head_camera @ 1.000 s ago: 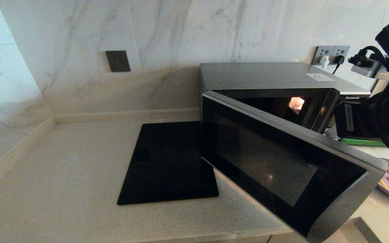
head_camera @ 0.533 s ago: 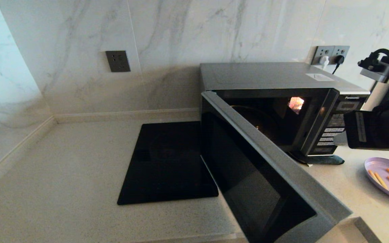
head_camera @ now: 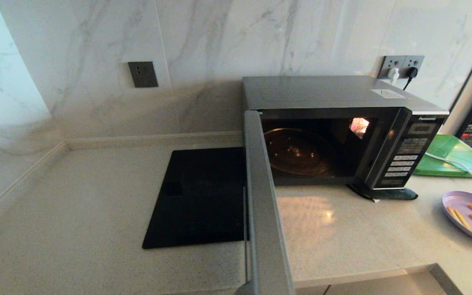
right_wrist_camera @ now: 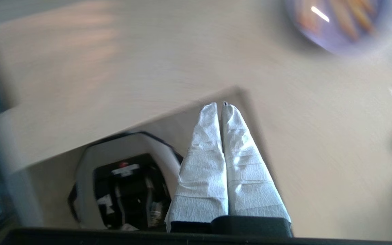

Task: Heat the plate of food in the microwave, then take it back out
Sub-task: Open the microwave oven, then put the plate in the microwave oven

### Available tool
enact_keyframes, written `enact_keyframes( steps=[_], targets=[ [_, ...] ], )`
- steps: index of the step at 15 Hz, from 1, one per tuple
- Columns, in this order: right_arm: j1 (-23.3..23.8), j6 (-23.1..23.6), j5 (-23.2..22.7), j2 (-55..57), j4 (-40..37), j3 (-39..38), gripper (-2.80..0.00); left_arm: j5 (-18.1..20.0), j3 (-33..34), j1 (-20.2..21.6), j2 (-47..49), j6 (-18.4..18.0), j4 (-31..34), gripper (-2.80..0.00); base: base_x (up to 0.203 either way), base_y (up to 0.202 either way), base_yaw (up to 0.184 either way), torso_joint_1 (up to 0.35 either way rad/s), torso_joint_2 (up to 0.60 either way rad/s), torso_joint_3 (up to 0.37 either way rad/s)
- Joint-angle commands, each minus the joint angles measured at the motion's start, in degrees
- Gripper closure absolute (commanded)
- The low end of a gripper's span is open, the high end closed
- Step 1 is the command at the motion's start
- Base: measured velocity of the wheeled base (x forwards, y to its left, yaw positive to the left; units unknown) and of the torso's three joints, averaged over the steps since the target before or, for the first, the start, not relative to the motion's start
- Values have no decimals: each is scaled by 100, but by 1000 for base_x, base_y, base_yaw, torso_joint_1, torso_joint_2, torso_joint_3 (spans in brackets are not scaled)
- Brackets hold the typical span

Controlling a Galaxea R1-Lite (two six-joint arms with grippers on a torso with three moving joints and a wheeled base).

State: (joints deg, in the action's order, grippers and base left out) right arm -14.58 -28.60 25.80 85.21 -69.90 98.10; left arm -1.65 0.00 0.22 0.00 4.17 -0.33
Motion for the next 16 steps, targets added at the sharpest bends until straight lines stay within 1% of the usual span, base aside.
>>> enact_keyframes(
  steps=[1, 3, 4, 6, 7, 9, 12, 14, 15, 16],
  targets=[
    [1209, -85, 26, 193, -79, 177, 0, -2, 0, 4, 9, 5, -2, 0, 0, 0, 0, 0, 0, 0],
    [2187, -465, -5, 632, 161, 171, 0, -2, 0, 4, 9, 5, -2, 0, 0, 0, 0, 0, 0, 0],
    [2587, -613, -75, 869, 331, 81, 0, -2, 0, 4, 9, 6, -2, 0, 0, 0, 0, 0, 0, 0],
    [3270, -714, -355, 1340, 972, -235, 0, -2, 0, 4, 8, 5, -2, 0, 0, 0, 0, 0, 0, 0],
    [3497, -729, -470, 1583, 1317, -399, 0, -2, 0, 4, 9, 5, -2, 0, 0, 0, 0, 0, 0, 0],
    [3860, -704, -566, 2028, 1744, -587, 0, -2, 0, 4, 9, 5, -2, 0, 0, 0, 0, 0, 0, 0],
    [4313, -628, -867, 2607, 2250, -608, 0, -2, 0, 4, 9, 5, -2, 0, 0, 0, 0, 0, 0, 0],
    [4529, -538, -1129, 2843, 2571, -593, 0, -2, 0, 4, 9, 5, -2, 0, 0, 0, 0, 0, 0, 0],
    [4630, -528, -1340, 2892, 2607, -560, -280, -2, 0, 4, 9, 5, -2, 0, 0, 0, 0, 0, 0, 0],
    [4764, -505, -1568, 2892, 2612, -509, -280, -2, 0, 4, 9, 5, -2, 0, 0, 0, 0, 0, 0, 0]
  ],
)
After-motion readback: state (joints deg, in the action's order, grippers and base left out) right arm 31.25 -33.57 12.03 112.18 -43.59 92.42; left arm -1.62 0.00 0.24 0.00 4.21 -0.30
